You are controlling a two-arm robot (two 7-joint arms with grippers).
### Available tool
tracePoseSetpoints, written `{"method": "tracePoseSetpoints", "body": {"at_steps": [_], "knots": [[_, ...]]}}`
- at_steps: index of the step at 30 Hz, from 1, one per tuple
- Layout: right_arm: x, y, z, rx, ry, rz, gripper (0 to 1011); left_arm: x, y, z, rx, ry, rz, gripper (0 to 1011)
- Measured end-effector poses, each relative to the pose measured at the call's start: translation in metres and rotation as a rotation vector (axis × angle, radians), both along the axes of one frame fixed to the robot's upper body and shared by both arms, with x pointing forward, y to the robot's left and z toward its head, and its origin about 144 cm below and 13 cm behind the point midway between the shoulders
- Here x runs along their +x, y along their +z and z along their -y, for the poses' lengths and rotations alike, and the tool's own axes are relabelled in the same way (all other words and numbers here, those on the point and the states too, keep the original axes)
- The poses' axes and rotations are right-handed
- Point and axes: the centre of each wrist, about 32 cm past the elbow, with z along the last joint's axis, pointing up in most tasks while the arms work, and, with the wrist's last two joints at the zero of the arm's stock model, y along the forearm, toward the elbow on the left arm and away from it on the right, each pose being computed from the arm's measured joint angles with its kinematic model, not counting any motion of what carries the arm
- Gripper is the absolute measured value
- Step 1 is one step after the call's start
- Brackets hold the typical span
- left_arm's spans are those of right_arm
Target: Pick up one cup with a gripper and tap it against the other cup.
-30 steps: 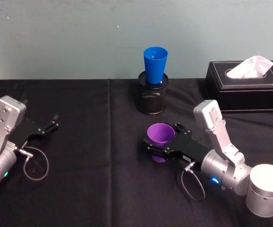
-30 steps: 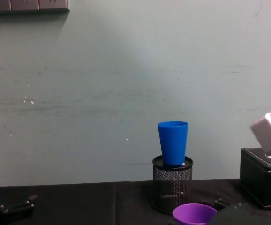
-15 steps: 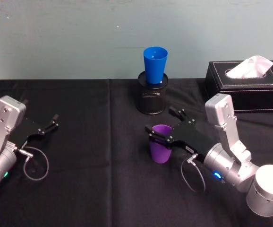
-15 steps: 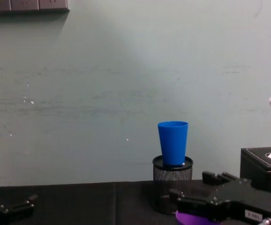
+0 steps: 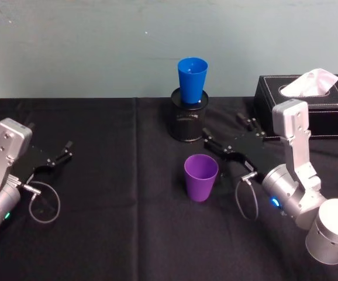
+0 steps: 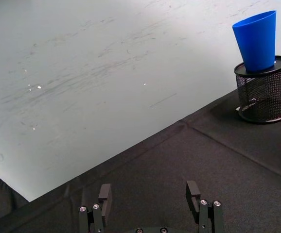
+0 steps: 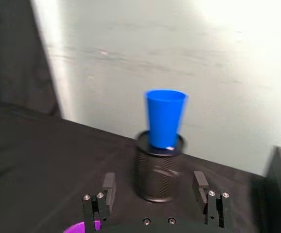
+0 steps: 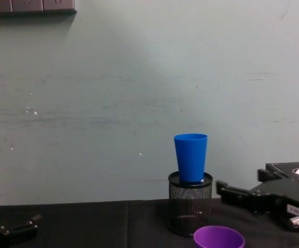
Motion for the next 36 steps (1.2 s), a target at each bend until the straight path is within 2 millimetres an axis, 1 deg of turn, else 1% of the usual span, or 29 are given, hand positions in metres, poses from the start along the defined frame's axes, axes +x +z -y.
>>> {"method": "tracePoseSetpoints", "body": {"at_steps": [3,6,13,22,36], "knots": [[0.0001,0.0044,-0.0009,-0.006,-0.097,-0.024,1000,0.0000,0.0000,0.0000,0.000,0.000,0.000,1000],[0.0005,0.0058,-0.0007,-0.011,-0.151,-0.035,1000,0.0000,0.0000,0.0000,0.000,0.000,0.000,1000],[0.0027,0.0047,0.0005,-0.019,-0.284,-0.067,1000,0.0000,0.0000,0.0000,0.000,0.000,0.000,1000],[0.0047,0.0008,0.0012,-0.028,-0.307,-0.082,1000,0.0000,0.0000,0.0000,0.000,0.000,0.000,1000],[0.0045,0.0014,0.0008,-0.029,-0.305,-0.079,1000,0.0000,0.0000,0.0000,0.000,0.000,0.000,1000]]}}
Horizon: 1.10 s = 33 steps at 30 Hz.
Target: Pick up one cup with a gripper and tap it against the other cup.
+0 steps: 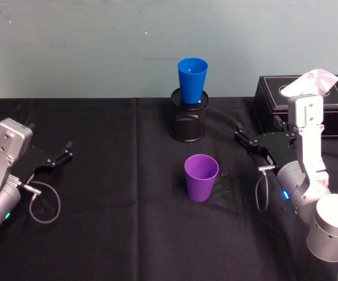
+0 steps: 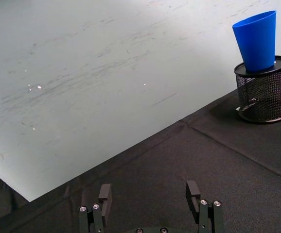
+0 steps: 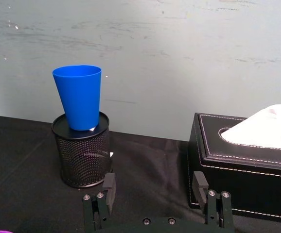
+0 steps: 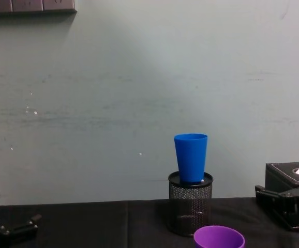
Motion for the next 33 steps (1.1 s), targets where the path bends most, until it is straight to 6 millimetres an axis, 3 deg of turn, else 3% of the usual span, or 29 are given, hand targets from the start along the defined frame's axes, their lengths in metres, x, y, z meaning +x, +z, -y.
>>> {"method": "tracePoseSetpoints", "body": {"at_steps": [33], "knots": [[-0.0001,0.0006,-0.0001,0.000,0.000,0.003,1000,0.0000,0.0000,0.0000,0.000,0.000,0.000,1000]]}}
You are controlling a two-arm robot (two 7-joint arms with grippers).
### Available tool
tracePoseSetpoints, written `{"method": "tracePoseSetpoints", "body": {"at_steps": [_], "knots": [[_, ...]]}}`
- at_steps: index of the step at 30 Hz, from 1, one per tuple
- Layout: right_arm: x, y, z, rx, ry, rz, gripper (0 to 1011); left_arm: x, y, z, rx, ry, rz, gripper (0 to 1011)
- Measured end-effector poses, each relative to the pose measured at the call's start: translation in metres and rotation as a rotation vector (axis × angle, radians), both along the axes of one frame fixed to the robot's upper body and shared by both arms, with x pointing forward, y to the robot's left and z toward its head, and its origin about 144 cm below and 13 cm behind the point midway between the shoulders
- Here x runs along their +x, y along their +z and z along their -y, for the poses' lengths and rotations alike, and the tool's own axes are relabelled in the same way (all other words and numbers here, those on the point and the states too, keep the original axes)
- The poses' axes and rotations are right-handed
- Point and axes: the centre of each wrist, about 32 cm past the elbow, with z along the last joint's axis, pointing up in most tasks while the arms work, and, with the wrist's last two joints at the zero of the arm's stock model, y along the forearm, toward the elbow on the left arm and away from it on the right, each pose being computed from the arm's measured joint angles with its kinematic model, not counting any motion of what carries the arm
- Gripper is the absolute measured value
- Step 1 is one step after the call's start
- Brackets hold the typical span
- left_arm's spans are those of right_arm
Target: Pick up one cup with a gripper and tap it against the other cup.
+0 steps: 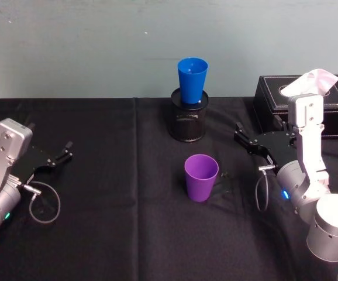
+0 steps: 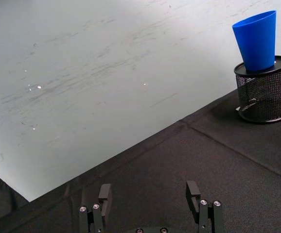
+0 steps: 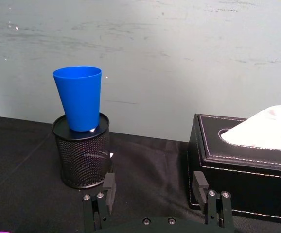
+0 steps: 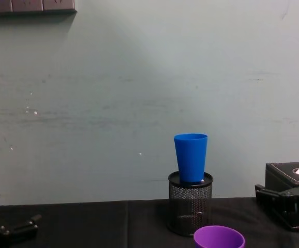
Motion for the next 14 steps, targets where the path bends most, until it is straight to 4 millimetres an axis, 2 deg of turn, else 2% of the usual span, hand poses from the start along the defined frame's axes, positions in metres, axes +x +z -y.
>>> {"method": "tracePoseSetpoints", "body": {"at_steps": [14], "knots": [[0.0000,0.0000,0.0000,0.000,0.000,0.000,1000,0.0000,0.0000,0.0000,0.000,0.000,0.000,1000]]}}
